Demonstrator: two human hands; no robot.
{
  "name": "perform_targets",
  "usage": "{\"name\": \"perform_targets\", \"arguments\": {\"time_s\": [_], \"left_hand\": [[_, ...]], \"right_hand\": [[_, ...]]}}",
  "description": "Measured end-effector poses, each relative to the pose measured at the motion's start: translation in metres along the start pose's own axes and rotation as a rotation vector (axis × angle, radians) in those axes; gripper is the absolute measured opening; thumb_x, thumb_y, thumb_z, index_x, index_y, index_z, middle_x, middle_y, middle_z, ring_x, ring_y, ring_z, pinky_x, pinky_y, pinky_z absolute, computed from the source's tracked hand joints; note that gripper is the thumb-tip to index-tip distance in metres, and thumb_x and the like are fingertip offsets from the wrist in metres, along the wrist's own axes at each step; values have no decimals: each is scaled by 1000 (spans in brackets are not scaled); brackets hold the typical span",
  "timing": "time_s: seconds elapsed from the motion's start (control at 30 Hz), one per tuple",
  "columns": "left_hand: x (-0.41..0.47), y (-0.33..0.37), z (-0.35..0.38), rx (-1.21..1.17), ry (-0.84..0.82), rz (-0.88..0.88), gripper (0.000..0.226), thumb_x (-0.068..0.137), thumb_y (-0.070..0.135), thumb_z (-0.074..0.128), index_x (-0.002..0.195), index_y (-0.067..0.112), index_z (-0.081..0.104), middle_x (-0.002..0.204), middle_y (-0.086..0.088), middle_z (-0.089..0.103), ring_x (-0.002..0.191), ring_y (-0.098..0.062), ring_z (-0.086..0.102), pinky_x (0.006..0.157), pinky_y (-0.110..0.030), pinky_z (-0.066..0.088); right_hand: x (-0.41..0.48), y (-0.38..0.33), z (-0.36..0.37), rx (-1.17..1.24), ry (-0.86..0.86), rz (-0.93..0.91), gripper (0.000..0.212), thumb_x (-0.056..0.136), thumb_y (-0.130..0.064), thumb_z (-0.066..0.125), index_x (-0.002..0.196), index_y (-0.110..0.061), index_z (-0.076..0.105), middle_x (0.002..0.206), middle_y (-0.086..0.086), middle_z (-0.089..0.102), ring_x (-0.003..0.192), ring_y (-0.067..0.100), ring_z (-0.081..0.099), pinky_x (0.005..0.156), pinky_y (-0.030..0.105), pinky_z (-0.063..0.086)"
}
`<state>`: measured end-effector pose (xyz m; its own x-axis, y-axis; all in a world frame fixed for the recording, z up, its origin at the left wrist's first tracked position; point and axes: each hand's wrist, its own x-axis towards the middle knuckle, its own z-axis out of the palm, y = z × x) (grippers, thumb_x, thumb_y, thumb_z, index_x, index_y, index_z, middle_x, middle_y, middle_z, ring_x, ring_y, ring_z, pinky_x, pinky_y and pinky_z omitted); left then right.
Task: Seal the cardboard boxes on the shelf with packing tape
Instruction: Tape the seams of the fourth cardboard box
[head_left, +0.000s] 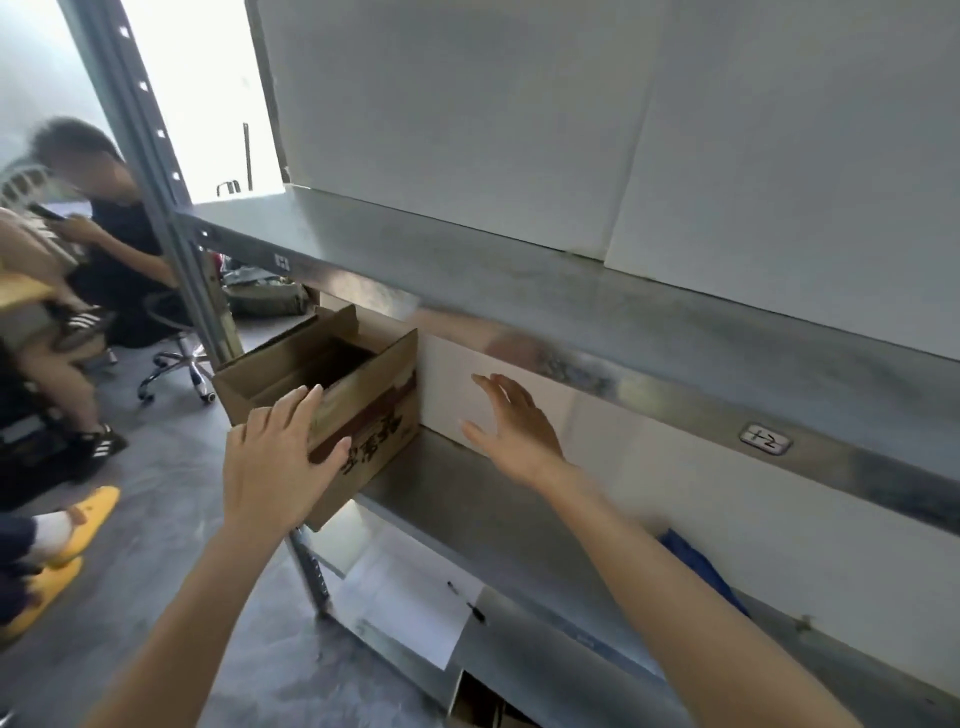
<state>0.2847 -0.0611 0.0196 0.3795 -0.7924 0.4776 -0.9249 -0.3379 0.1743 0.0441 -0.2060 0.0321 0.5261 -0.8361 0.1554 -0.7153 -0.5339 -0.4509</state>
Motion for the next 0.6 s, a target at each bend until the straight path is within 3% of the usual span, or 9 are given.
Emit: {"name": "perform_targets", "arguments": {"time_s": [0.2, 0.33, 0.5, 0.6], "left_hand": [[14, -40, 7, -75, -29, -21, 66, 88, 52, 65, 142, 17, 50, 137, -4, 57, 117, -32, 54, 93, -49, 44], [25, -61, 12, -179, -95, 16, 66, 84, 52, 70, 139, 18, 53, 129, -4, 57, 114, -27, 53, 92, -45, 47], [34, -76, 27, -353, -101, 37, 54, 78, 57, 71, 120, 24, 64, 117, 3, 60, 105, -20, 52, 86, -39, 46], [37, -83, 40, -432, -42, 45, 37, 77, 45, 80, 107, 26, 68, 109, 5, 61, 100, -18, 51, 81, -37, 48]], "right_hand": [[46, -39, 26, 34, -12, -77, 64, 96, -51, 51, 151, -32, 24, 161, -5, 17, 148, 14, 14, 117, 39, 26], [68, -60, 43, 66, -29, -93, 63, 95, -51, 52, 149, -37, 24, 160, -9, 17, 147, 12, 15, 114, 40, 31], [77, -82, 66, 73, 8, -45, 62, 95, -47, 56, 149, -34, 29, 158, -9, 20, 145, 11, 21, 114, 39, 33], [77, -89, 77, 54, 43, -15, 63, 94, -46, 58, 149, -32, 31, 157, -8, 23, 144, 12, 24, 114, 38, 33]]}}
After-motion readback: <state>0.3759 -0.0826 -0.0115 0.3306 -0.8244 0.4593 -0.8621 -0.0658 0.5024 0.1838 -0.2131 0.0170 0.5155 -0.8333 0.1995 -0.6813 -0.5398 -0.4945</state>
